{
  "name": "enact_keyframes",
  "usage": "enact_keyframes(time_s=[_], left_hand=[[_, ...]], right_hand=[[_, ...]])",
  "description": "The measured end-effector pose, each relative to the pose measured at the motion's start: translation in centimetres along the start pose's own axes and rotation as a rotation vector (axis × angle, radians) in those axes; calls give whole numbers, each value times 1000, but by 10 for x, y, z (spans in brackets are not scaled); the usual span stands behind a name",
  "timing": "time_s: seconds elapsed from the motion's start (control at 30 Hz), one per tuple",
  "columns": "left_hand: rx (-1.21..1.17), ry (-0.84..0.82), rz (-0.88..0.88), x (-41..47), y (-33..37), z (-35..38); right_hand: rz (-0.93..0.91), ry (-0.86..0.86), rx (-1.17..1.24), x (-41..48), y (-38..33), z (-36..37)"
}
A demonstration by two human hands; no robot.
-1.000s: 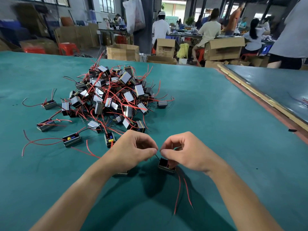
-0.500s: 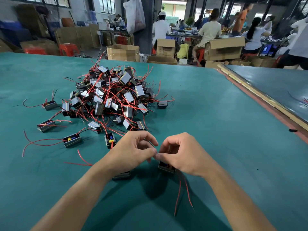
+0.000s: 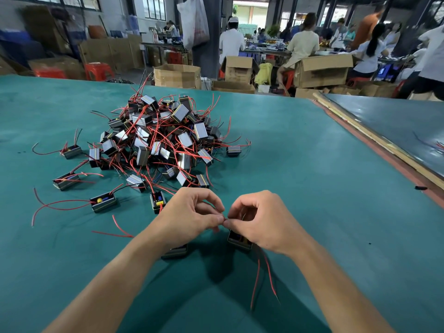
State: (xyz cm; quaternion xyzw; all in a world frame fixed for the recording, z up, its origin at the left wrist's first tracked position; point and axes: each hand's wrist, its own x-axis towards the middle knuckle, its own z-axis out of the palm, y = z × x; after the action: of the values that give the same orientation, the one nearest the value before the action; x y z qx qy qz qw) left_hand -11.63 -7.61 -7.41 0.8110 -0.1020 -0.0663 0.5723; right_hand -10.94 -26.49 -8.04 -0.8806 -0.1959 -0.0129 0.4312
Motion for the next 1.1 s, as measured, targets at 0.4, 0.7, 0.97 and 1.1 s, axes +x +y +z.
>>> enact_keyframes(time_s=[0.4,0.7,0.97,1.1], left_hand=[[9,-6,-31,0,-2,-2],[52,-99,36,-1,0,-1],[9,-8,16,0,0,0],[63,35,-12,1,0,1]], right_hand=[[-14,-12,-123,-1,-4,-3],[-16,-136,-155,-2,-6,-9],[67,-83,93,-2,-5,-13],[78,-106,7,-1,-4,-13]])
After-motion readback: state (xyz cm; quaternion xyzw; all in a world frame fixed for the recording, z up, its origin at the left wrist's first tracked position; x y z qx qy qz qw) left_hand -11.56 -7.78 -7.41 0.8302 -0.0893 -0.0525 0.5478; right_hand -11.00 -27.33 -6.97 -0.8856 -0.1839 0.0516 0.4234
